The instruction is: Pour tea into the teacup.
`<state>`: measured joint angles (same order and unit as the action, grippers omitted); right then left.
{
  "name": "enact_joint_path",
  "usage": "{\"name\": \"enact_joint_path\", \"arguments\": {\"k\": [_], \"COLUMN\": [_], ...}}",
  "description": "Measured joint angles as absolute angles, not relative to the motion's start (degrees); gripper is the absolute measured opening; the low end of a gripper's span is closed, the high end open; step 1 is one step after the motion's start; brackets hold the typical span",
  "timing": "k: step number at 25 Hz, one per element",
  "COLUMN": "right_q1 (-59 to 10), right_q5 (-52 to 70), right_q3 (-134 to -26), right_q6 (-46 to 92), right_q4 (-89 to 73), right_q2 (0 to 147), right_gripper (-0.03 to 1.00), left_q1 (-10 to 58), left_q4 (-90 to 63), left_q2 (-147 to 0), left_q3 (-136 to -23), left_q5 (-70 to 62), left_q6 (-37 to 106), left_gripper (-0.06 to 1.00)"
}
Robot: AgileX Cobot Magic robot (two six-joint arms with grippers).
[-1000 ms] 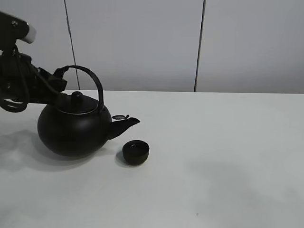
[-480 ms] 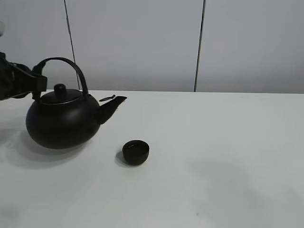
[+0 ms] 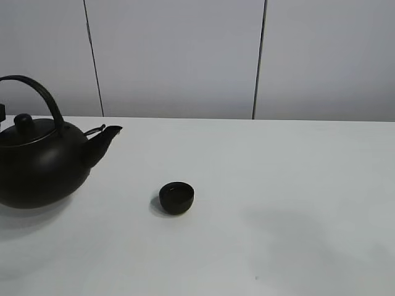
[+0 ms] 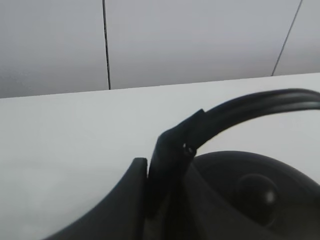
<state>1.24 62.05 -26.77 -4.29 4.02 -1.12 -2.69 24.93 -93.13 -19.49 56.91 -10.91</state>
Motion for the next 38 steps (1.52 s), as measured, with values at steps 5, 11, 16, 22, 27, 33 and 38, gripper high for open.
{"name": "enact_joint_path", "arguments": {"k": [5,11,16,22,27,33,38], "right_q1": [1.2,1.2,1.2,1.2,1.2,1.2,1.2], "right_q5": [62.0,62.0,62.0,62.0,62.0,62.0,62.0], "right_q3": [-26.8,-26.8,-26.8,-26.8,-26.8,-26.8,-26.8], "right_q6": [-4.3,-4.3,-4.3,-4.3,-4.3,-4.3,-4.3], "right_q4": [4.0,4.0,4.0,4.0,4.0,4.0,4.0], "right_q2": [-1.1,-1.1,-1.1,-1.1,-1.1,-1.1,-1.1], "right_gripper": [0.53,0.53,0.53,0.53,0.53,0.53,0.53], "left_q1": [-2.8,-2.8,-2.8,-2.8,-2.8,-2.8,-2.8], "left_q4": [24.9,24.8,24.6,24.5,24.5,24.3,24.3], "left_q2": [-93.1,-94.7,-98.0,-98.5,-98.5,-98.5,-98.5], "left_q3": [-17.2,-17.1,-17.1,-17.1,-17.1,-15.8,-14.7], "left_q5": [57.2,58.1,58.3,58.6,58.6,59.9,61.0], "left_q6": [-5.5,-3.2,-2.6,-2.6,-3.2,-5.3,-5.6], "left_gripper": [0.12,0.12,0.12,0.12,0.12,0.15,0.17]}}
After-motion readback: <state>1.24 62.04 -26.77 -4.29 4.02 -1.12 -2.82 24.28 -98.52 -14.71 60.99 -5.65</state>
